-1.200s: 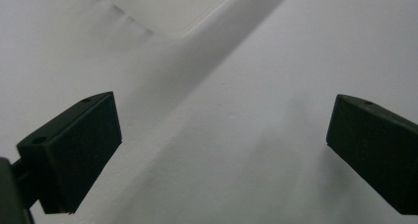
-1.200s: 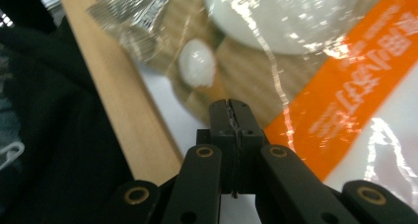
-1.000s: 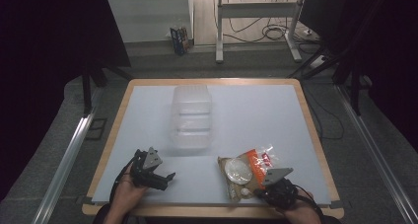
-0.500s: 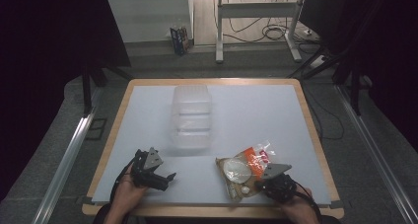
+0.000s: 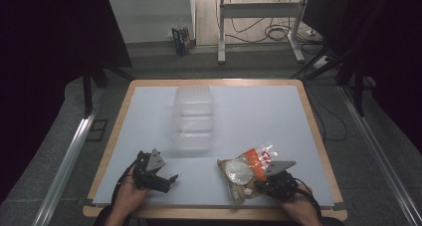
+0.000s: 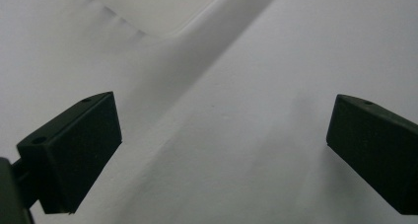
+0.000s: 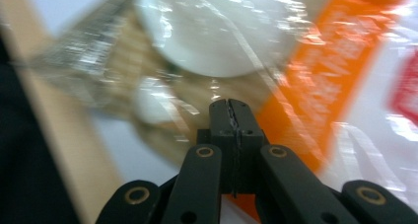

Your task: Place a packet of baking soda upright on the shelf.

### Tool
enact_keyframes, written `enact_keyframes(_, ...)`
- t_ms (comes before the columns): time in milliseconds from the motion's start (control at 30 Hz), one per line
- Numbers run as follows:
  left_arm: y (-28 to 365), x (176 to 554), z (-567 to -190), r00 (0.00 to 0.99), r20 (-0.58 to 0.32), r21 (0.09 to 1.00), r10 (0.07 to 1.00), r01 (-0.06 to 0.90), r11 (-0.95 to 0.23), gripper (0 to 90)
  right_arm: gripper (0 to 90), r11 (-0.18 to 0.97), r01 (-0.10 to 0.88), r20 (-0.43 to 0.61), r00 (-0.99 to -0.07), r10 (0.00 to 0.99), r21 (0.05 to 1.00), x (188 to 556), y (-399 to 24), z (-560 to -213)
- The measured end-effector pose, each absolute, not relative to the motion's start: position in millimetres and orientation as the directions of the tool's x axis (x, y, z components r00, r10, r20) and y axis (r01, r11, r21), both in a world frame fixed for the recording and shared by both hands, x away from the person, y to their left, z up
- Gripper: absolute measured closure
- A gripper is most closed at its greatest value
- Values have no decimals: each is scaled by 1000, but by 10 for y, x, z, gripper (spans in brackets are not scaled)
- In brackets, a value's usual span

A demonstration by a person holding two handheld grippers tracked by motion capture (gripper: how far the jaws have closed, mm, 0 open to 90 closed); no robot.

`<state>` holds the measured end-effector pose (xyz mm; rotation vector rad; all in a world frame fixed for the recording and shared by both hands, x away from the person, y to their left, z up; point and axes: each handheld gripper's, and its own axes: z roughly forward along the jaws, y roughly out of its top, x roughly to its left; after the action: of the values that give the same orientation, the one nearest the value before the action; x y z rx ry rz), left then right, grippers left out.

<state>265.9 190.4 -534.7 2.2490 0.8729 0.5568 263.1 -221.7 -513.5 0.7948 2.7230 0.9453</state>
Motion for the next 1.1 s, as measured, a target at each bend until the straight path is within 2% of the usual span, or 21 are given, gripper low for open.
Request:
enact_keyframes(100,1906,2651,-5347,683,142,707,717,437,-556,4,883,677,406,14,-863,505,614,2528,-2214,-5118)
enact_keyframes(233,1902,2646,-5347,684,142,707,716,436,-557,4,875,693,422,12,-858,513,585,2440,-2365,-5130)
enact_keyframes(333,1896,2649,-5352,686,145,704,713,435,-562,3,875,714,410,-42,-852,523,568,2378,-2439,-5107)
enact_keyframes(533,1898,2648,-5352,687,144,704,712,434,-562,4,875,701,464,-94,-795,599,541,2363,-2722,-5064)
enact_keyframes(633,1894,2651,-5356,687,144,704,712,435,-562,4,873,669,498,-68,-772,632,552,2369,-2839,-5064)
enact_keyframes(833,1891,2648,-5355,691,146,703,708,431,-566,4,854,676,495,-75,-775,628,546,2430,-2721,-5066)
enact_keyframes(1100,1887,2645,-5357,692,151,700,706,429,-570,4,845,628,556,-34,-734,679,544,2631,-2703,-5055)
